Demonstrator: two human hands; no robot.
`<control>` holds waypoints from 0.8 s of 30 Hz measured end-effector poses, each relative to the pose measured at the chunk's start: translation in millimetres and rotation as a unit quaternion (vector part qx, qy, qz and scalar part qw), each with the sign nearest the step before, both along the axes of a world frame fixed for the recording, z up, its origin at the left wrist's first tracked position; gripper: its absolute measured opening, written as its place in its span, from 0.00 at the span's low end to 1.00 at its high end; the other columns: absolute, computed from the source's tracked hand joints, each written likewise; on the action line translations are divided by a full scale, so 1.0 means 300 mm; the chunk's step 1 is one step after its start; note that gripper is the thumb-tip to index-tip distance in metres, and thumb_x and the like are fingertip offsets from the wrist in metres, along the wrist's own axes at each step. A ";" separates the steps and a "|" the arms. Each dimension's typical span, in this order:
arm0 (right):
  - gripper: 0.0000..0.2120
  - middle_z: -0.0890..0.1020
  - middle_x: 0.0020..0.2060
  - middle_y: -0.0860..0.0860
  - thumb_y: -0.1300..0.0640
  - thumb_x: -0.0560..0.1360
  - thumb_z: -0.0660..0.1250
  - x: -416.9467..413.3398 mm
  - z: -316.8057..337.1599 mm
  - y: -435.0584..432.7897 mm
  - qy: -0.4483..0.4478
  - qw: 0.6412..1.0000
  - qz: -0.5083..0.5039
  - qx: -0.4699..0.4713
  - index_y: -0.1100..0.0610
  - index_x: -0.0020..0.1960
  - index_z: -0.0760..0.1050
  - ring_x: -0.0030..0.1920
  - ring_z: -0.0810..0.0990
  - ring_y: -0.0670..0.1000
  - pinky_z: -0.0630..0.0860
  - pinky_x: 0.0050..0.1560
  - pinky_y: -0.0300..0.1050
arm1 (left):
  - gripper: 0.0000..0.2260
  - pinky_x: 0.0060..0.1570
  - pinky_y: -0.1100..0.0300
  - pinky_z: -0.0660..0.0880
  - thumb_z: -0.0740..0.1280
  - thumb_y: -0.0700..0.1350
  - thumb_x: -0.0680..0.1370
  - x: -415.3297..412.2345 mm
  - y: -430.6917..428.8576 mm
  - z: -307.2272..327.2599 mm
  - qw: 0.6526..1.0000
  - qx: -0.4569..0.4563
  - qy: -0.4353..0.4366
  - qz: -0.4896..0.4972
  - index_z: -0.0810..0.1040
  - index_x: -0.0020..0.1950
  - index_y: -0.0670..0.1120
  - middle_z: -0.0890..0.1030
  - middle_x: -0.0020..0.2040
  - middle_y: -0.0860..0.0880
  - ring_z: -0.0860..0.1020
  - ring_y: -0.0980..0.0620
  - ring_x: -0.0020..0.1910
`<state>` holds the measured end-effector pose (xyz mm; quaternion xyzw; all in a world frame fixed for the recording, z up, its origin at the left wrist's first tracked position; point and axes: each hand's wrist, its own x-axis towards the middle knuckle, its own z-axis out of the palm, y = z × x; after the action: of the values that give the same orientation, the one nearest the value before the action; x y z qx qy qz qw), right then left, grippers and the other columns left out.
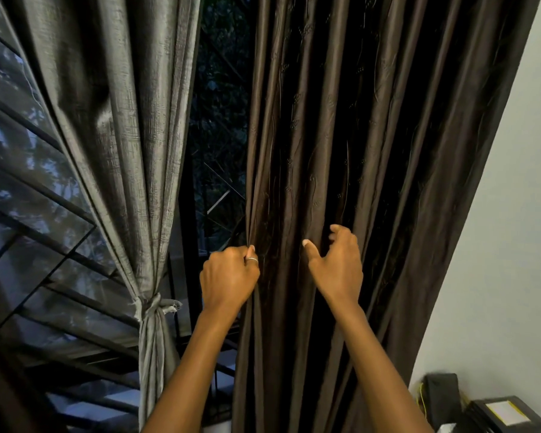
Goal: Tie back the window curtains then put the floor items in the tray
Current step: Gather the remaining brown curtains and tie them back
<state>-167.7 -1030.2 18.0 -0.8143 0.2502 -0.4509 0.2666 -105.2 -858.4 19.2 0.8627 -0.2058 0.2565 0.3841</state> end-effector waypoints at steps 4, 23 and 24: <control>0.06 0.82 0.38 0.51 0.54 0.80 0.68 0.017 0.015 -0.111 0.031 0.999 0.022 0.002 0.56 0.48 0.76 0.43 0.83 0.56 0.80 0.41 0.51 | 0.24 0.24 0.60 0.64 0.63 0.50 0.81 0.043 0.048 0.010 1.000 0.002 0.003 0.018 0.67 0.25 0.47 0.71 0.23 0.49 0.72 0.49 0.23; 0.07 0.78 0.37 0.49 0.58 0.79 0.67 -0.030 -0.065 0.081 -0.051 0.990 0.107 -0.069 0.55 0.42 0.74 0.38 0.78 0.49 0.75 0.37 0.50 | 0.24 0.27 0.58 0.61 0.63 0.51 0.82 -0.003 -0.035 -0.013 0.998 -0.002 -0.007 -0.058 0.65 0.26 0.50 0.69 0.22 0.53 0.71 0.51 0.24; 0.06 0.78 0.38 0.49 0.58 0.79 0.67 -0.023 -0.066 0.106 -0.060 0.988 0.130 -0.062 0.55 0.43 0.75 0.38 0.78 0.49 0.75 0.38 0.51 | 0.24 0.26 0.57 0.60 0.64 0.51 0.82 -0.006 -0.046 -0.018 0.997 -0.013 -0.007 -0.074 0.66 0.26 0.51 0.68 0.21 0.52 0.70 0.53 0.23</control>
<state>-174.6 -998.5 -1.9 -0.8265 0.0971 -0.4746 0.2868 -107.1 -872.1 13.9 0.8383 -0.2687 0.2357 0.4118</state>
